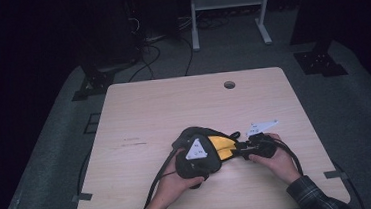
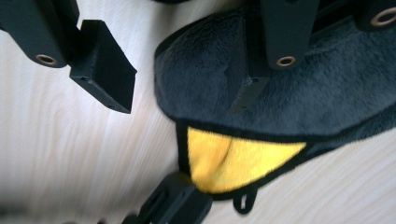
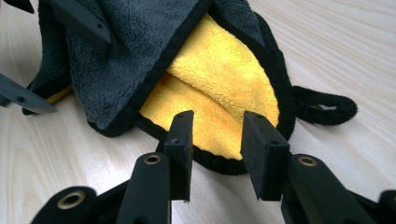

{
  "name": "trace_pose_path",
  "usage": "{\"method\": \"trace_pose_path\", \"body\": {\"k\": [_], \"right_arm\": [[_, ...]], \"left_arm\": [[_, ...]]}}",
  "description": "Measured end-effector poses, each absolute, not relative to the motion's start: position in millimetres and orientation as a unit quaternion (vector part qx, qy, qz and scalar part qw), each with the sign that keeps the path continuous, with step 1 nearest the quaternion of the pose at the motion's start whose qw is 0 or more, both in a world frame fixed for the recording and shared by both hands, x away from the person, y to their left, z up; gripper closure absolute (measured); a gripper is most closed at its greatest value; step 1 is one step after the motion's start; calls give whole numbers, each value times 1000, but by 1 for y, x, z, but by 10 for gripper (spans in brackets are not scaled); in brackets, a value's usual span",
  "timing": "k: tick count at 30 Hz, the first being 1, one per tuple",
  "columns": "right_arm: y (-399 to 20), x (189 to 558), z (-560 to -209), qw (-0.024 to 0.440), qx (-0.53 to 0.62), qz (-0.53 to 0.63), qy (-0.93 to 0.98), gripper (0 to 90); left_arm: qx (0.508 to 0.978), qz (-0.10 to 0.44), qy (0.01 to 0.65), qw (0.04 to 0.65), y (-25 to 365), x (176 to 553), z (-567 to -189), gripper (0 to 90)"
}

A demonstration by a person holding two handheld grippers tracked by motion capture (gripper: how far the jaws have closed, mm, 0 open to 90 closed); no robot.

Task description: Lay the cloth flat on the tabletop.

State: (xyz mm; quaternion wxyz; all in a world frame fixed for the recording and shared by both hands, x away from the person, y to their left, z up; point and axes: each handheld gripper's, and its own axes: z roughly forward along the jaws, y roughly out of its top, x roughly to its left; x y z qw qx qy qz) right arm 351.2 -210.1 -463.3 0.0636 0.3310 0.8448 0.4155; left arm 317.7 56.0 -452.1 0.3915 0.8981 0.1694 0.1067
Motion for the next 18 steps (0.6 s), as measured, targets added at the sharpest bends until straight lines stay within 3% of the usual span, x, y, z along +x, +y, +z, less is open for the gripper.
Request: {"method": "trace_pose_path", "body": {"k": [7, 13, 14, 18], "right_arm": [[-211, 352, -464, 67, 333, 414, 844, 633], [-214, 354, -463, 71, 336, 415, 843, 634], [-215, 354, -463, 72, 336, 416, 842, 635], [-215, 353, -462, 71, 337, 415, 842, 636]], "left_arm": [[910, 106, 174, 360, 55, 322, -467, 430], [908, 98, 185, 362, 59, 324, -466, 655], [906, 89, 191, 368, 62, 324, -464, 724], [898, 79, 199, 384, 67, 325, -459, 773]]}}
